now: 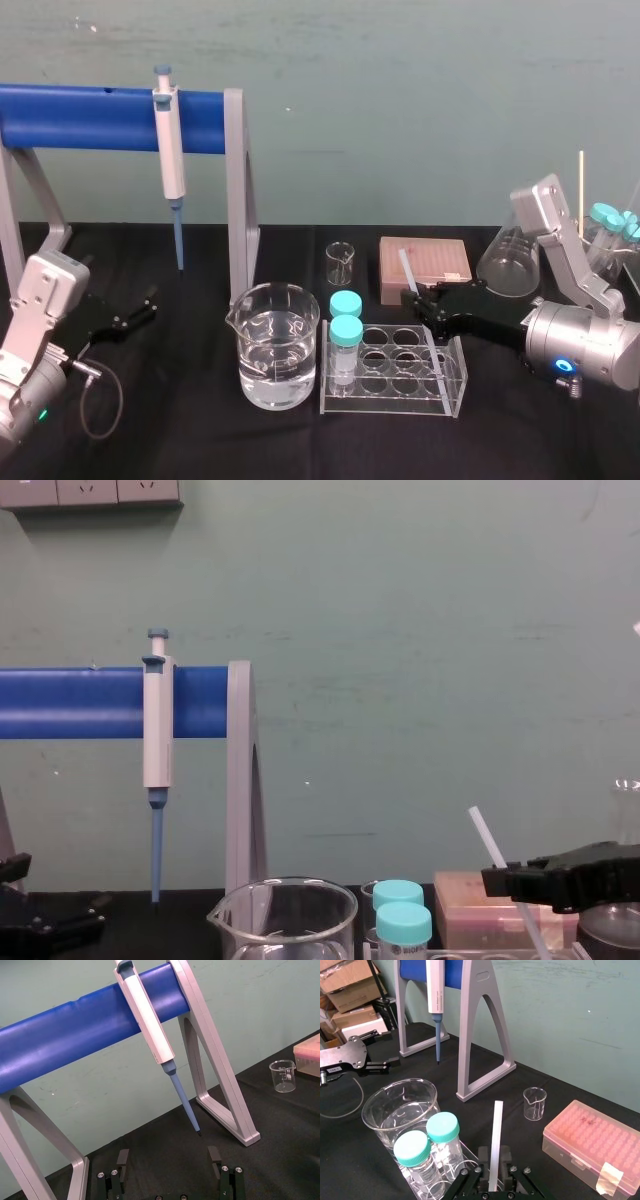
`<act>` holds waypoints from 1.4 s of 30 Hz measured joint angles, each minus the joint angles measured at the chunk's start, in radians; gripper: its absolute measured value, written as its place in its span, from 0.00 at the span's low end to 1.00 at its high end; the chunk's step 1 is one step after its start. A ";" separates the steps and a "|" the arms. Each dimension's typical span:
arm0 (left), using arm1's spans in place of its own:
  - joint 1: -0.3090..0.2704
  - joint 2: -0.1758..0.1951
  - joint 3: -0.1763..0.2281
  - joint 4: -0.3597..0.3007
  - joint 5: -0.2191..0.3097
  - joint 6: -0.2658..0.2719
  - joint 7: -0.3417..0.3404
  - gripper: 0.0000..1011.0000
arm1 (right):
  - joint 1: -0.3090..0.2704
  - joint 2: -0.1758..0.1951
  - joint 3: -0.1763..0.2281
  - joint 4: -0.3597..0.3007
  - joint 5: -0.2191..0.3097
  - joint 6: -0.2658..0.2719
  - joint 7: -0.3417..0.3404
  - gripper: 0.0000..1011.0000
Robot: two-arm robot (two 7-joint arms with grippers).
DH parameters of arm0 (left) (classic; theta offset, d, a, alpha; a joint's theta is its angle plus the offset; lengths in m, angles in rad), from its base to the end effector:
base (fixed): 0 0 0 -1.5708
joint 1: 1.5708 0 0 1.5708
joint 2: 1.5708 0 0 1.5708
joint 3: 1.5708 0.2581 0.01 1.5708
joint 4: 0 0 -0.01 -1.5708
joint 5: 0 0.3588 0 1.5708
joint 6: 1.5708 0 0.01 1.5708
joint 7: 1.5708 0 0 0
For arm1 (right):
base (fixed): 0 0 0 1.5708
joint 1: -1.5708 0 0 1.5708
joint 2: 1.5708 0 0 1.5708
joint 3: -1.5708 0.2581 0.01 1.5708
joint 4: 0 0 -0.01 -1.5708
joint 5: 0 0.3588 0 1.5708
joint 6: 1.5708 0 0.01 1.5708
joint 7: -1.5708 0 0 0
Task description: Pick up the stirring rod with one hand, then place it down.
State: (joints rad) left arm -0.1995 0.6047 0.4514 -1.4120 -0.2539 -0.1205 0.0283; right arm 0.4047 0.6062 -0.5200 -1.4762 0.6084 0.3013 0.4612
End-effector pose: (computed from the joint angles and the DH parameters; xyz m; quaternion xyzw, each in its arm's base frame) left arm 0.4001 0.0513 -0.2861 0.1415 -0.1325 0.5799 0.7913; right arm 0.4398 -0.0194 -0.2011 -0.1337 0.0747 -0.3687 0.9168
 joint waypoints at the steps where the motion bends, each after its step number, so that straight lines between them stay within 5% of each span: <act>1: 0.000 0.000 0.000 0.000 0.000 0.000 0.000 0.99 | 0.000 0.000 0.000 0.000 0.000 0.000 0.000 0.15; 4: 0.000 0.000 0.000 0.000 0.000 0.000 0.000 0.99 | -0.001 -0.001 0.002 0.000 0.001 0.000 0.001 0.07; 12: 0.000 0.000 0.000 0.000 0.000 0.000 0.000 0.99 | -0.027 -0.011 0.030 -0.002 0.010 -0.027 0.002 0.07; 23: 0.000 0.000 0.000 0.000 0.000 0.000 0.000 0.99 | -0.124 -0.037 0.109 -0.001 0.008 -0.297 0.042 0.07; 29: 0.000 0.000 0.000 0.000 0.000 0.000 0.000 0.99 | -0.187 -0.060 0.147 0.026 -0.031 -0.517 0.074 0.07; 34: 0.000 0.000 0.000 0.000 0.000 0.000 0.000 0.99 | -0.222 -0.075 0.176 0.038 -0.007 -0.589 0.112 0.07; 42: 0.000 0.000 0.000 0.000 0.000 0.000 0.000 0.99 | -0.239 -0.101 0.208 0.041 0.039 -0.603 0.148 0.07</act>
State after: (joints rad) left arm -0.1995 0.6047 0.4514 -1.4120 -0.2539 -0.1205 0.0283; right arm 0.1655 0.5056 -0.3118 -1.4352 0.6478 -0.3015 0.6096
